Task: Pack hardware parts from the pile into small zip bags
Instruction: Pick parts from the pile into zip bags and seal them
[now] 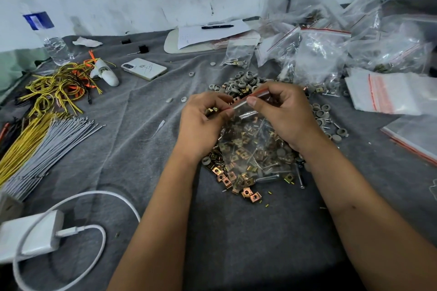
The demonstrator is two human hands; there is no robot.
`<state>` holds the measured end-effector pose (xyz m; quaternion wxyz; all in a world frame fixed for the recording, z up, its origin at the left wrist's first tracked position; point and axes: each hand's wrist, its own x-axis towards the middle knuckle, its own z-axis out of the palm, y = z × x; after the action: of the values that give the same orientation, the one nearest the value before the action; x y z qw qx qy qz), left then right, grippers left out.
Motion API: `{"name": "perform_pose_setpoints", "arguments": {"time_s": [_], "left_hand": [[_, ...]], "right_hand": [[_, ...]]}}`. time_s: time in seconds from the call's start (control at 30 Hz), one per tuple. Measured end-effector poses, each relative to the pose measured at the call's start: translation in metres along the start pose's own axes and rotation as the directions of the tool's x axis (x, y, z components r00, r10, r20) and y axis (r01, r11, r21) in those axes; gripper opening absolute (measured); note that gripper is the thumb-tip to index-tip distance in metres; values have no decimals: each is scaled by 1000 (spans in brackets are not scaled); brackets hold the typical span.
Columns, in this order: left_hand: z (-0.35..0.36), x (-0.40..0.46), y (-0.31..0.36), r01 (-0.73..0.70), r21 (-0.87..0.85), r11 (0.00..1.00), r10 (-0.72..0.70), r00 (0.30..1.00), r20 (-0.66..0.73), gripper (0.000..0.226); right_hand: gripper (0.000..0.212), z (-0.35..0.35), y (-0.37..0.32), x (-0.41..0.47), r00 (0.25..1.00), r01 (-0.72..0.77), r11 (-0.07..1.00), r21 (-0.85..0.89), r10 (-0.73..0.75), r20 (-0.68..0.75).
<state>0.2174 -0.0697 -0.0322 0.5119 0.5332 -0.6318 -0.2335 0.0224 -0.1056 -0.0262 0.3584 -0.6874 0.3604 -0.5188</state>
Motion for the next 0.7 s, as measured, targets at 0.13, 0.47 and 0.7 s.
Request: {"name": "perform_pose_setpoints", "arguments": {"time_s": [0.13, 0.47, 0.7], "left_hand": [[-1, -3, -5, 102, -165, 981, -110, 993, -44, 6], [-2, -2, -5, 150, -340, 929, -179, 982, -55, 9], [-5, -3, -2, 151, -478, 866, -222, 970, -96, 19]], "right_hand": [[5, 1, 4, 1, 999, -46, 997, 60, 47, -9], [8, -1, 5, 1, 996, -78, 990, 120, 82, -29], [15, -4, 3, 2, 987, -103, 972, 213, 127, -103]]}}
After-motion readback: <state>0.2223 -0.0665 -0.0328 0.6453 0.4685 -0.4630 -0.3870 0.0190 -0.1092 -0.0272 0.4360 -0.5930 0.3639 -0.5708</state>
